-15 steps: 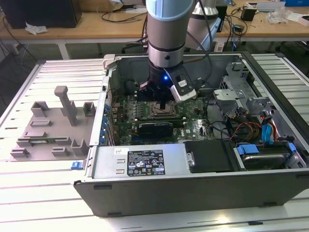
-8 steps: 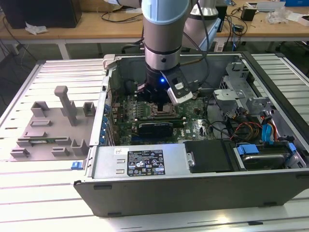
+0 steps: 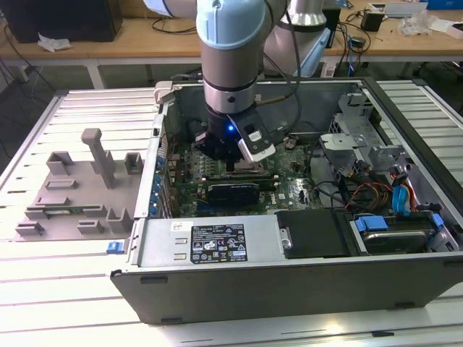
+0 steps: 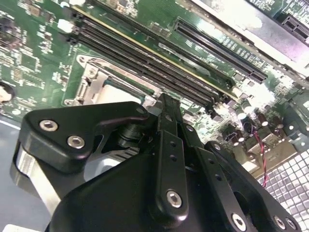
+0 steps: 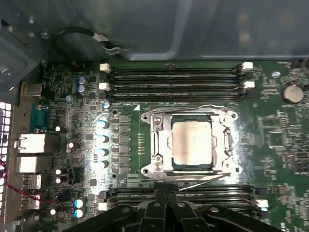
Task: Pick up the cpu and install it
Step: 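Install the second cpu locking lever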
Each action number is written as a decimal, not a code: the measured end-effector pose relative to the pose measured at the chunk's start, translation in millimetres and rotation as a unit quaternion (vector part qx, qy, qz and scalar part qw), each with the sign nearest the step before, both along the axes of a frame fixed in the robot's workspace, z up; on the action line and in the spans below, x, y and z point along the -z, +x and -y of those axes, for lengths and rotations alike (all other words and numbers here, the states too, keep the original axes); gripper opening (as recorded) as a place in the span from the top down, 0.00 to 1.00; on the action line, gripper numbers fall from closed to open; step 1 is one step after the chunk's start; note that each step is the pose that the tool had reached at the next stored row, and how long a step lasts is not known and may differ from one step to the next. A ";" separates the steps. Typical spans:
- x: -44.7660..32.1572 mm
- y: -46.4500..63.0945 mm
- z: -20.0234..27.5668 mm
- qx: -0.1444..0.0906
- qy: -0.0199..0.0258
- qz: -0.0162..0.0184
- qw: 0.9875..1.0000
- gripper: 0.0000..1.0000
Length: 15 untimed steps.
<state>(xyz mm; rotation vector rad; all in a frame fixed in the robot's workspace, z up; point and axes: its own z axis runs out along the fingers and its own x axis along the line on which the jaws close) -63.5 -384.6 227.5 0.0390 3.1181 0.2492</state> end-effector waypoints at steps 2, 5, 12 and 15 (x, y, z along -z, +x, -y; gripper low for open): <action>4.6 -1.4 0.0 -0.006 0.000 0.000 1.000 0.89; 9.8 -1.5 0.0 -0.017 0.000 0.000 1.000 0.89; 14.1 -2.4 2.6 -0.052 0.000 0.008 0.999 0.89; 14.1 -2.5 7.5 -0.059 0.011 0.017 0.998 0.89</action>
